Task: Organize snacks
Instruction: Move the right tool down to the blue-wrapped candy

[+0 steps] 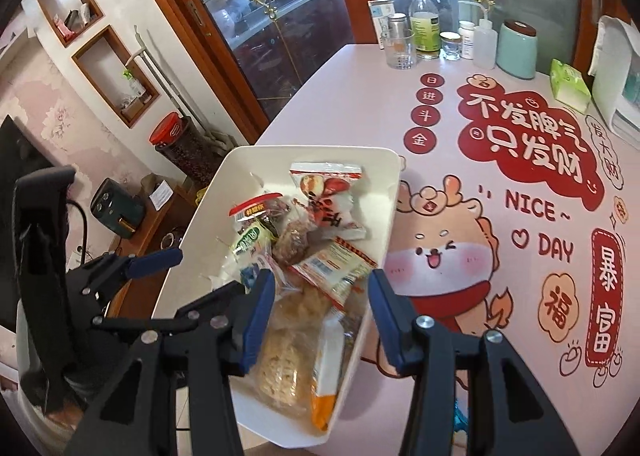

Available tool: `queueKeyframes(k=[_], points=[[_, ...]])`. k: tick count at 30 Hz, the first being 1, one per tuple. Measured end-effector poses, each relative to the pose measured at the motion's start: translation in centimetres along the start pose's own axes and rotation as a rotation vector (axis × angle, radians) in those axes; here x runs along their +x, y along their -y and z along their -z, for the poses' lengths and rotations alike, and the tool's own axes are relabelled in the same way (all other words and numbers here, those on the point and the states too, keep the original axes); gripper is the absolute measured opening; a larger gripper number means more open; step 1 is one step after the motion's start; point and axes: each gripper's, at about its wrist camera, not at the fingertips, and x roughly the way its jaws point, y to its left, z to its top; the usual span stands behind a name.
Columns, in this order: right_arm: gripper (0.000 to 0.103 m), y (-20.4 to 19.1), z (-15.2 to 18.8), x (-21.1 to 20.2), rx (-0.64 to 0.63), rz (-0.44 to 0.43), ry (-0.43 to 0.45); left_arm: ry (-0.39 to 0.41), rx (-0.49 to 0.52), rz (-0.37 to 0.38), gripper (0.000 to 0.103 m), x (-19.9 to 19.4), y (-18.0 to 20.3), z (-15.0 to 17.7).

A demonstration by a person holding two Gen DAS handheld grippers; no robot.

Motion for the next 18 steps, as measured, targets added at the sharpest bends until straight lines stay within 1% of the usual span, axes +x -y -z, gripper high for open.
queueKeyframes(k=[5, 8, 12, 14, 18], points=[[0.049, 2.1, 1.2, -2.0, -0.012, -0.013, 0.025, -0.004, 0.062, 0.029, 0.080, 0.2, 2.3, -0.3], [0.049, 3.4, 1.8, -3.1, -0.031, -0.004, 0.032, -0.007, 0.099, 0.050, 0.080, 0.3, 3.9, -0.5], [0.049, 5.9, 3.0, -4.6, -0.052, 0.039, 0.034, -0.007, 0.148, 0.083, 0.081, 0.4, 6.2, -0.9], [0.049, 7.2, 4.0, -5.2, -0.056, 0.062, 0.032, -0.006, 0.175, 0.100, 0.083, 0.5, 7.5, -1.1], [0.051, 9.1, 5.9, -4.9, -0.069, 0.087, -0.001, -0.018, 0.232, 0.130, 0.084, 1.0, 10.0, -1.2]])
